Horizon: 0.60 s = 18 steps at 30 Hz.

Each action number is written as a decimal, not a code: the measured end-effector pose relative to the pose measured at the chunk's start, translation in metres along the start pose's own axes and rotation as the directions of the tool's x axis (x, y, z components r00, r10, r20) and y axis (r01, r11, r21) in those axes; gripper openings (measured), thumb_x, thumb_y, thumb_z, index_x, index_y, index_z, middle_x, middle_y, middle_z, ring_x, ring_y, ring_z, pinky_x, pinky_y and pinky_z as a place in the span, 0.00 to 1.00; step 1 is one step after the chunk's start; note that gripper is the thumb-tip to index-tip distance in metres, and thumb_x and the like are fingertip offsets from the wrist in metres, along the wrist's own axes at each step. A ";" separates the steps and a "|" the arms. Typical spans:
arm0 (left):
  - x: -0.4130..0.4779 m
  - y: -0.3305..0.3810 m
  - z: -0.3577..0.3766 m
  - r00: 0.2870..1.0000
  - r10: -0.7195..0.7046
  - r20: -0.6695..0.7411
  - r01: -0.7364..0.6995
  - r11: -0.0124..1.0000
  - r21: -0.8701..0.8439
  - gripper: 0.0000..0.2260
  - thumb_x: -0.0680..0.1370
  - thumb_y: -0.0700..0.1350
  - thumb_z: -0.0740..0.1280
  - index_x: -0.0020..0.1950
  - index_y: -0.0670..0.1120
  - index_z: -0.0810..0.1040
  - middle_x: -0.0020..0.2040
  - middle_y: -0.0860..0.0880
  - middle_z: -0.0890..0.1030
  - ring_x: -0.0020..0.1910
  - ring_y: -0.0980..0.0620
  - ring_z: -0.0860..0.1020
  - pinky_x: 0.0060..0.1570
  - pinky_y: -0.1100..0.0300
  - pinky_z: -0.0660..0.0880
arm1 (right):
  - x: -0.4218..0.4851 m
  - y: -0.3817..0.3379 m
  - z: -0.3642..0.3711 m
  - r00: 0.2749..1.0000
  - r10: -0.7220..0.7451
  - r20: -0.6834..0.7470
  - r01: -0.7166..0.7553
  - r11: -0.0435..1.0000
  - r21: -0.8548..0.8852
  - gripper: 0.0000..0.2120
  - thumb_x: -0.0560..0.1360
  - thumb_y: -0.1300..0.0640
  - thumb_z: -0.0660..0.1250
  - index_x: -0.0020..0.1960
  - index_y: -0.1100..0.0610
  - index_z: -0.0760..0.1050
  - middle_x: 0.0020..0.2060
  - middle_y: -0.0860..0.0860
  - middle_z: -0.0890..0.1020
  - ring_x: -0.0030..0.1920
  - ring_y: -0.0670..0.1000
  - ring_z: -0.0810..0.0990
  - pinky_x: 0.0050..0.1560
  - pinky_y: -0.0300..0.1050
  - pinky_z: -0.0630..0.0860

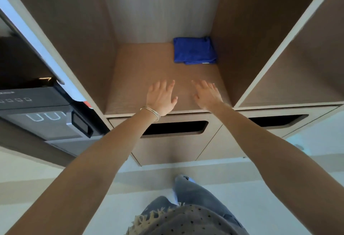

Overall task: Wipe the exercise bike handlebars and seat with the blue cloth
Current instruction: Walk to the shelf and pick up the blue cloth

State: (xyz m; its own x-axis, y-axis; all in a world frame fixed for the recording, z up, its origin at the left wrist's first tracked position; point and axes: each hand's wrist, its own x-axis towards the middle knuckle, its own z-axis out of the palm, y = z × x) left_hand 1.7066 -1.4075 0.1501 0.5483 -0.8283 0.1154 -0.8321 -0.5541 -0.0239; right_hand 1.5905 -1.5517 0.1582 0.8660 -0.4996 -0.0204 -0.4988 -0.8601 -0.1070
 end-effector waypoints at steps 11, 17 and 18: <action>0.074 -0.006 0.027 0.996 -0.076 -0.038 0.075 0.997 -0.019 0.29 0.78 0.57 0.55 0.75 0.47 0.54 0.74 0.41 0.60 0.72 0.40 0.57 0.70 0.45 0.54 | 0.126 0.030 0.008 0.998 0.038 0.040 -0.040 0.998 0.044 0.28 0.80 0.50 0.54 0.76 0.54 0.49 0.77 0.54 0.50 0.76 0.55 0.49 0.75 0.55 0.50; 0.081 -0.009 0.033 0.993 -0.112 -0.031 0.111 0.993 -0.029 0.29 0.78 0.57 0.56 0.75 0.47 0.54 0.74 0.40 0.60 0.72 0.39 0.57 0.71 0.44 0.54 | 0.155 0.035 0.017 0.996 0.056 0.063 -0.059 0.997 0.050 0.27 0.80 0.48 0.53 0.75 0.55 0.52 0.76 0.54 0.55 0.75 0.56 0.51 0.74 0.59 0.49; 0.080 -0.010 0.033 0.993 -0.112 -0.030 0.112 0.993 -0.022 0.29 0.78 0.57 0.56 0.75 0.47 0.54 0.74 0.40 0.60 0.73 0.39 0.56 0.71 0.44 0.54 | 0.156 0.036 0.018 0.998 0.043 0.048 -0.045 0.998 0.044 0.26 0.79 0.49 0.54 0.74 0.56 0.55 0.75 0.55 0.57 0.74 0.57 0.53 0.74 0.59 0.49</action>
State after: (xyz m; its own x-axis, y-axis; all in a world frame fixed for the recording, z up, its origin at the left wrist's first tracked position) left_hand 1.7620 -1.4711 0.1269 0.6355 -0.7579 0.1474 -0.7673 -0.6412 0.0112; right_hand 1.7082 -1.6592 0.1335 0.8443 -0.5308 -0.0729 -0.5355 -0.8312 -0.1498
